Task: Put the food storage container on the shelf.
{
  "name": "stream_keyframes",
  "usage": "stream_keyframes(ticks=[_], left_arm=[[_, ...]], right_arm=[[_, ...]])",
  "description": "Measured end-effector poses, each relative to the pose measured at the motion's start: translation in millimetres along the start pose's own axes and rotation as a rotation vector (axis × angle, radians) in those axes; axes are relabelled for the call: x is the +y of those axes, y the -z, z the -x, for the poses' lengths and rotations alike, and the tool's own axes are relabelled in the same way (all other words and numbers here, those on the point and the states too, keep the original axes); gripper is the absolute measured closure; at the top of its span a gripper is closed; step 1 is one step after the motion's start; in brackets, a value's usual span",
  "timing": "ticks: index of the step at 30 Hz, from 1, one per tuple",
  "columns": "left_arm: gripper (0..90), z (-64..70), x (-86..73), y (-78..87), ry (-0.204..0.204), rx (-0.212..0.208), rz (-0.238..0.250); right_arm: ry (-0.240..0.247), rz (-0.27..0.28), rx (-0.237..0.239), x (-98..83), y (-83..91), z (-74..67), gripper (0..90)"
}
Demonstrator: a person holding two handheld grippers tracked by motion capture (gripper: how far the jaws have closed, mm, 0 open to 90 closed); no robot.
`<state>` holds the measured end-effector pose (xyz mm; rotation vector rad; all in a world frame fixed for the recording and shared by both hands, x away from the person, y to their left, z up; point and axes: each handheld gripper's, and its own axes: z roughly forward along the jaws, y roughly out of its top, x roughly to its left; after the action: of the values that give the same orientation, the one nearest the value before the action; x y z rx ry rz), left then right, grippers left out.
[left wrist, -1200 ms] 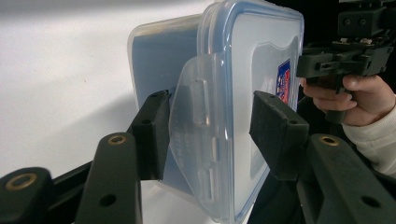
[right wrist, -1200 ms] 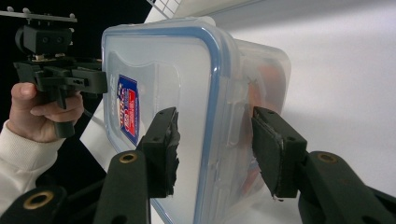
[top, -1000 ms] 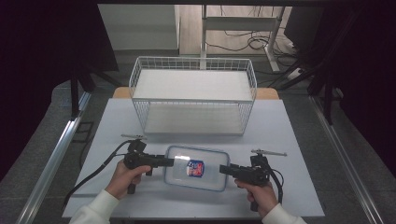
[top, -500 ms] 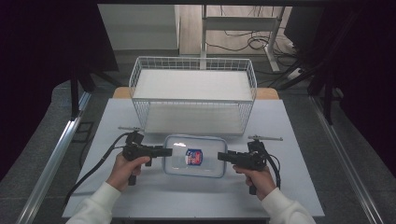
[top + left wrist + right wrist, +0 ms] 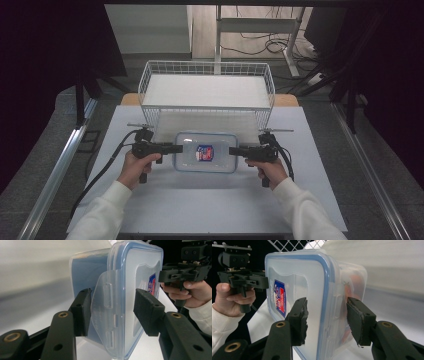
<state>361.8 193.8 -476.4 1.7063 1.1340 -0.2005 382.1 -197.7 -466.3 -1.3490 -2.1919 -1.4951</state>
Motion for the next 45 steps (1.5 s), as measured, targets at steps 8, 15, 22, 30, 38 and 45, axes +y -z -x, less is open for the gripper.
stream_keyframes(ticks=[8,15,22,30,38,45], left_arm=[[48.9,-19.9,10.1,-12.0,0.007,-0.002,0.026],[48.8,-31.4,13.6,-16.5,0.005,-0.010,0.024],[48.6,-39.5,11.1,-24.1,0.028,-0.004,0.013],[48.4,-47.3,9.5,-26.4,0.069,-0.015,0.031],[47.7,-53.9,11.0,-31.1,0.119,-0.021,0.060],[46.6,-58.7,11.0,-35.1,0.141,-0.008,0.085]], right_arm=[[0.011,0.002,-0.005,24.8,-14.6,19.7,51.9],[0.010,0.007,-0.018,30.7,-22.4,25.5,51.7],[0.000,-0.004,-0.049,28.3,-29.0,30.4,51.6],[-0.054,0.032,-0.052,26.3,-34.1,36.5,51.4],[-0.141,0.079,-0.064,22.7,-37.6,39.5,51.0],[-0.206,0.125,-0.094,21.1,-42.9,42.2,50.2]])
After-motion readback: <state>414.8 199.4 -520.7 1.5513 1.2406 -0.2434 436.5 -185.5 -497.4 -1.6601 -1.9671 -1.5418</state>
